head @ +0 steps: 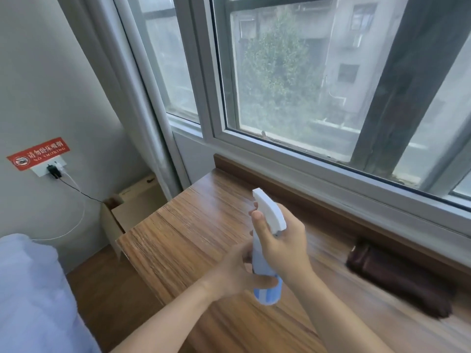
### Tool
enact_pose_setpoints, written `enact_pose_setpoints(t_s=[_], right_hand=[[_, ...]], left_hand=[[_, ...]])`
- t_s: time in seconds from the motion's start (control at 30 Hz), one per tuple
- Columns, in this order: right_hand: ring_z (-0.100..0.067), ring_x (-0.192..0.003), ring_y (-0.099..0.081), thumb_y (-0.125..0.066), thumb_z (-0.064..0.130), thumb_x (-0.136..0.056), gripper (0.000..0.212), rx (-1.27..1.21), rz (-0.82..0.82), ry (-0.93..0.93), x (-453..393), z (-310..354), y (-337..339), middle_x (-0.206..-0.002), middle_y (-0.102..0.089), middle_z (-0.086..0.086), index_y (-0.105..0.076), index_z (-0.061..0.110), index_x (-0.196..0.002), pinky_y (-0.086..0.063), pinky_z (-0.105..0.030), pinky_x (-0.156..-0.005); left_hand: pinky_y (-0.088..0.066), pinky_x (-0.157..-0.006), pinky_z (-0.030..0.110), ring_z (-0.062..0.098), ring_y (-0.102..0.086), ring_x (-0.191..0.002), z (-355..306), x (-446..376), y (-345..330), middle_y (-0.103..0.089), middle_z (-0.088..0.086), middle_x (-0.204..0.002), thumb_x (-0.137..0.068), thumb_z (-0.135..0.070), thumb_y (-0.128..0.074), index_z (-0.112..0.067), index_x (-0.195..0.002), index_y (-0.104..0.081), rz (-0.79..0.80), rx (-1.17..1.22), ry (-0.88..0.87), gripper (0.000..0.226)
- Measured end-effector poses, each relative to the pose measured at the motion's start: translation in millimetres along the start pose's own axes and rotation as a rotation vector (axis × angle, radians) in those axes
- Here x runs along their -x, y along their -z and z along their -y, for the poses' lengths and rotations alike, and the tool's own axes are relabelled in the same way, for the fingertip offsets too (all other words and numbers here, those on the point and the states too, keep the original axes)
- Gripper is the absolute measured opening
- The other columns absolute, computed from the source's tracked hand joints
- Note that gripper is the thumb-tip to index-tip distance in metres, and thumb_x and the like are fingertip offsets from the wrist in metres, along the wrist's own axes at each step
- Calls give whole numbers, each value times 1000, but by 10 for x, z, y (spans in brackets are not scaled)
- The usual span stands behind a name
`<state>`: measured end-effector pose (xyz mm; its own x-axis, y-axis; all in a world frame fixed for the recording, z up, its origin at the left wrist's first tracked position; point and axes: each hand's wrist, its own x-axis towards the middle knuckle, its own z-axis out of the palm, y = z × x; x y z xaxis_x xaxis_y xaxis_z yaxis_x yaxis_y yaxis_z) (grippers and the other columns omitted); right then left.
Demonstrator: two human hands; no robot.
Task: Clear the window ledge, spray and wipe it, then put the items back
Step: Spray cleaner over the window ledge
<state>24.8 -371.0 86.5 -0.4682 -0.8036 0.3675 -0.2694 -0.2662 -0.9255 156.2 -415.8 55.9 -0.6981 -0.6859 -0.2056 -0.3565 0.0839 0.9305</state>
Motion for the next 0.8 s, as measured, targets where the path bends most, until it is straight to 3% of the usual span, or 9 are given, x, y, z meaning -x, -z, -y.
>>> enact_pose_setpoints(t_s=[0.27, 0.4, 0.53, 0.6, 0.67, 0.8], right_hand=[[-22, -89, -71, -62, 57, -97, 35, 106, -91, -5, -336, -222, -482, -94, -70, 6, -70, 28, -116, -61, -51, -69], [-23, -83, -70, -61, 60, -97, 35, 208, -126, -57, -448, -285, -735, -90, -69, 4, -71, 28, -104, -59, -53, -68], [-33, -76, -71, -59, 74, -89, 44, 263, -178, -195, -508, -403, -1015, -85, -70, -6, -71, 33, -98, -58, -56, -71], [-35, -75, -70, -55, 84, -83, 64, 349, -164, -275, -550, -500, -1175, -85, -70, -11, -72, 26, -103, -59, -55, -72], [-38, -76, -70, -54, 89, -77, 85, 427, -139, -393, -629, -612, -1356, -85, -69, -18, -67, 7, -97, -59, -55, -72], [-36, -76, -74, -59, 80, -76, 75, 423, -126, -595, -951, -824, -1712, -84, -75, -12, -69, 6, -84, -63, -56, -77]], left_hand=[[-60, -91, 40, 15, -67, -104, 185, -416, 605, -72, -7, -107, -76, -29, -90, -29, -115, -66, 137, -99, -61, 46], [-55, -92, 24, 0, -63, -103, 340, -596, 950, -69, -20, -109, -80, -25, -87, -37, -117, -64, 291, -174, -90, 46], [-47, -104, 26, -10, -54, -120, 635, -745, 1559, -61, -29, -129, -77, -49, -87, -44, -132, -58, 439, -299, -120, 62], [-46, -108, 28, -13, -50, -125, 822, -861, 1988, -57, -29, -136, -77, -68, -78, -43, -140, -54, 384, -368, -112, 72], [-44, -108, 26, -9, -49, -129, 1029, -991, 2432, -53, -29, -139, -85, -72, -66, -40, -143, -51, 286, -485, -117, 68], [-44, -108, 28, -8, -50, -127, 1264, -1066, 3142, -55, -29, -136, -91, -70, -58, -45, -138, -53, 195, -565, -105, 54]])
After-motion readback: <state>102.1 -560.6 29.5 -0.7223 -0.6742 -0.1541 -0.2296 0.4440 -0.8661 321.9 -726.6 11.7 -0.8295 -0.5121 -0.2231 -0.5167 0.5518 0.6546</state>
